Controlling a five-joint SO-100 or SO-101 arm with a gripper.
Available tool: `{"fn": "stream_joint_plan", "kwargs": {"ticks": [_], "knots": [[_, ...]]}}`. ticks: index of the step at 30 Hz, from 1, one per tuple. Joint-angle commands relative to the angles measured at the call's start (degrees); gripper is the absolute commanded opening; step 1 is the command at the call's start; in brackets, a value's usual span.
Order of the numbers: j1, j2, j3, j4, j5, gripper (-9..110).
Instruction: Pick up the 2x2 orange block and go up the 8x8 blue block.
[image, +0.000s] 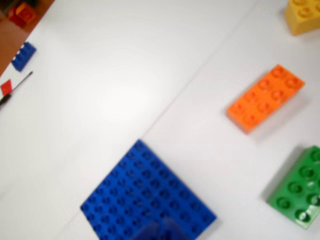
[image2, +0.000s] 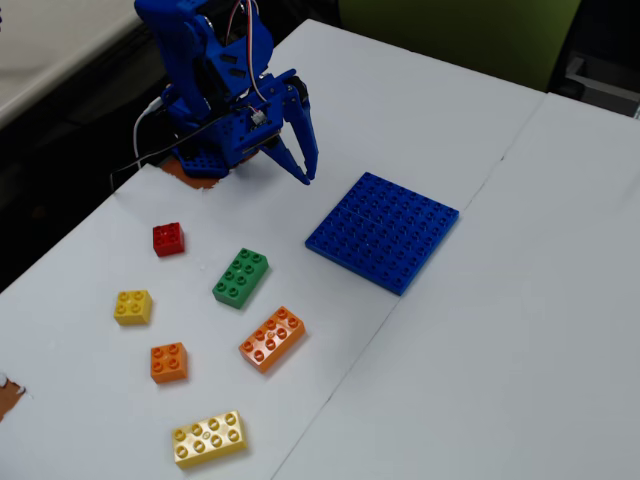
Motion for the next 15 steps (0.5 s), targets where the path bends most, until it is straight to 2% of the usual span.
{"fn": "stream_joint_plan", "kwargs": {"ticks": [1,7,15], "knots": [[3.08,-9.93,-15.29,5.01,-4.75,1],[8.17,-22.94,-27.25,11.95,-12.22,1],[17.75,-33.13,-36.21,23.2,-32.43,4]]}}
